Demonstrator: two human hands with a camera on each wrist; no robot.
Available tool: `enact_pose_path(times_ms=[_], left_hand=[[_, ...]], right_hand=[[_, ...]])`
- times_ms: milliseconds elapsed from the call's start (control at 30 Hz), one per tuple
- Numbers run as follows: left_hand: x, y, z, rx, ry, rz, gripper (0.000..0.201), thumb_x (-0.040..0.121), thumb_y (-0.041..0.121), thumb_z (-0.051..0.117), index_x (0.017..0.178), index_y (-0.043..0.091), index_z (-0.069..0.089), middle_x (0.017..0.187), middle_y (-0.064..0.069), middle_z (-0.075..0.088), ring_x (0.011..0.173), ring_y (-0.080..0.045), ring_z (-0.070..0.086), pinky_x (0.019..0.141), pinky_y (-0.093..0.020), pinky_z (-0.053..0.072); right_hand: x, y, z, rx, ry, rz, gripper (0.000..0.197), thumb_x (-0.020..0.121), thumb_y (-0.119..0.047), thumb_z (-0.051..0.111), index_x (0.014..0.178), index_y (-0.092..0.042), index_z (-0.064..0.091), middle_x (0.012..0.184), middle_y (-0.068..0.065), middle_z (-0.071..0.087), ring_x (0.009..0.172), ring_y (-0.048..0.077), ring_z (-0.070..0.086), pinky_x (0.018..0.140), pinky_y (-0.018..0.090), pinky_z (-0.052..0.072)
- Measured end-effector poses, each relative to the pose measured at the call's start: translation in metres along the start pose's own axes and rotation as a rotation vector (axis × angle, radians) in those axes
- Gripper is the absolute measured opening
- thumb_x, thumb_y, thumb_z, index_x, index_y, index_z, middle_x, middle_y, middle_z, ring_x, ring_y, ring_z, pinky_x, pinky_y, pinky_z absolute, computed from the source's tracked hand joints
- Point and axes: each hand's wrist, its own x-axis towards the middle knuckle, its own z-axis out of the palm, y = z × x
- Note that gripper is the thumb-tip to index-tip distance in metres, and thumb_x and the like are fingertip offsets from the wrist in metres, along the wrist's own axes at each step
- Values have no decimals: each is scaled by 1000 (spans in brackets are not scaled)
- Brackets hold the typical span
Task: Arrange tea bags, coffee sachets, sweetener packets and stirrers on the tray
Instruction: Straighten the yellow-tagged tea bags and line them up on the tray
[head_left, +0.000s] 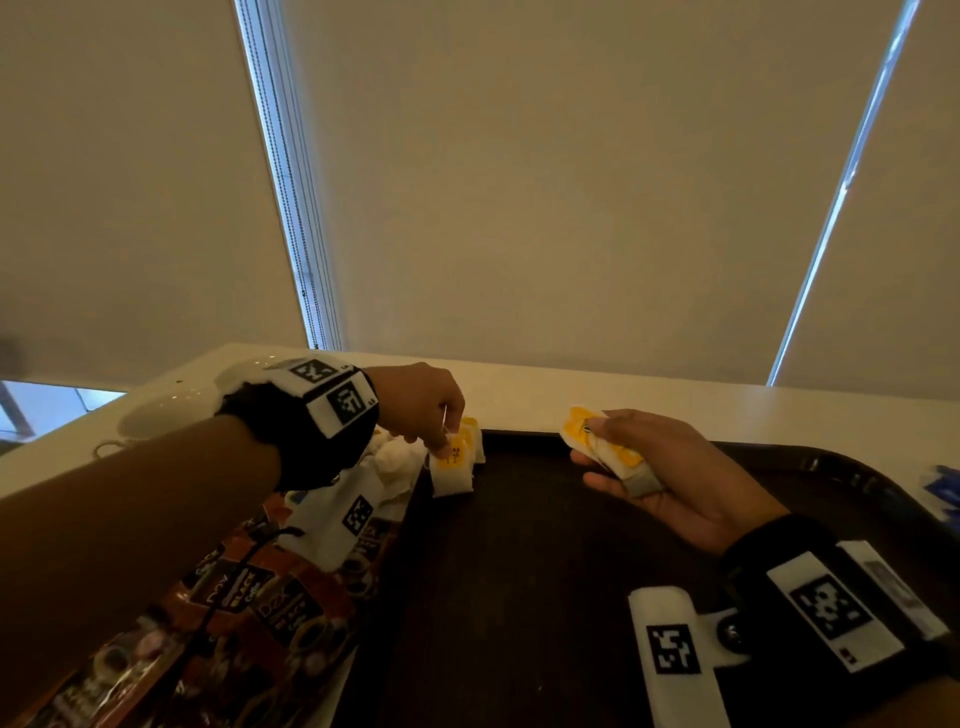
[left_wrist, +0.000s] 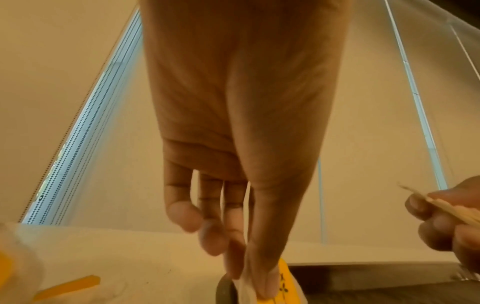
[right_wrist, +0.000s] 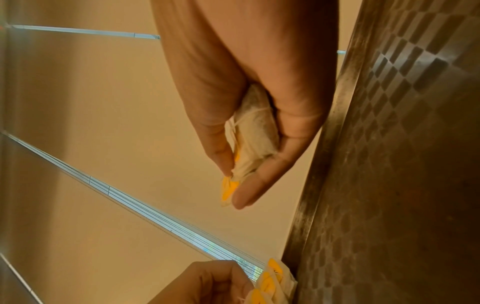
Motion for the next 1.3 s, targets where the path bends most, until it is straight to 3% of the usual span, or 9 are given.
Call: enact_pose_path(times_ms=[100,200,367,467,600,767,900,1133,1300], left_hand=[[2,1,5,38,60,42,26,81,26,73,100,14,62,79,12,50,83,-17,58,74,-27,45],[4,-2,8,72,122,40,29,80,28,72,105,17,60,86,11,52,89,-13,51,82,-28,43],[-1,13,3,-198,367,175,28,83,42,65,101,21,63,92,15,60,81,0,54,67,-15,40],[-7,42,2,-470,286,262,36,82,45,62,101,15,67,88,10,64,69,1,56,54,-14,43],[-4,60,5,-514,176,317,25,87,29,64,95,5,65,79,1,64,66,-6,60,54,-20,48],[-8,54,0,-616,231,252,26,88,21,63,98,-4,62,79,-7,68,61,-6,64,52,-18,51],[-21,33,-17,-619,293,174,16,86,19,65,90,3,65,75,-3,69,61,-5,63,53,-16,50],[-48,13,-23,-322,-238,74,9,86,17,66,79,10,65,63,7,64,56,-2,57,58,-20,47],[-40,9,-7,-151,-221,57,15,86,24,67,74,15,63,63,9,62,51,3,54,53,-15,46]], right_hand=[[0,1,0,-24,-10,-2,21,88,-9,59,108,-2,61,105,12,66,90,22,67,61,28,59],[-1,1,2,-56,-15,4,21,88,-10,60,108,-3,62,107,12,66,91,22,68,61,28,59],[0,0,4,-75,-12,5,25,88,-10,61,112,-4,60,105,12,66,84,18,68,59,28,59],[-1,0,5,-79,-31,3,25,88,-11,60,112,-4,61,104,11,66,82,16,69,59,27,58],[0,1,5,-13,-49,-4,27,88,-10,60,112,0,61,102,15,68,82,19,70,61,26,58],[-2,-1,4,46,-64,39,23,89,-15,59,108,-1,60,101,17,70,88,24,71,60,26,59],[-2,-2,3,34,4,62,18,89,-15,60,103,-3,61,99,17,68,71,16,72,51,20,55],[-4,-2,3,109,32,28,5,90,-9,48,90,-7,52,93,12,56,81,24,67,55,22,55],[-6,-1,8,100,34,24,9,90,0,41,94,-4,47,96,16,52,79,26,63,52,27,58]])
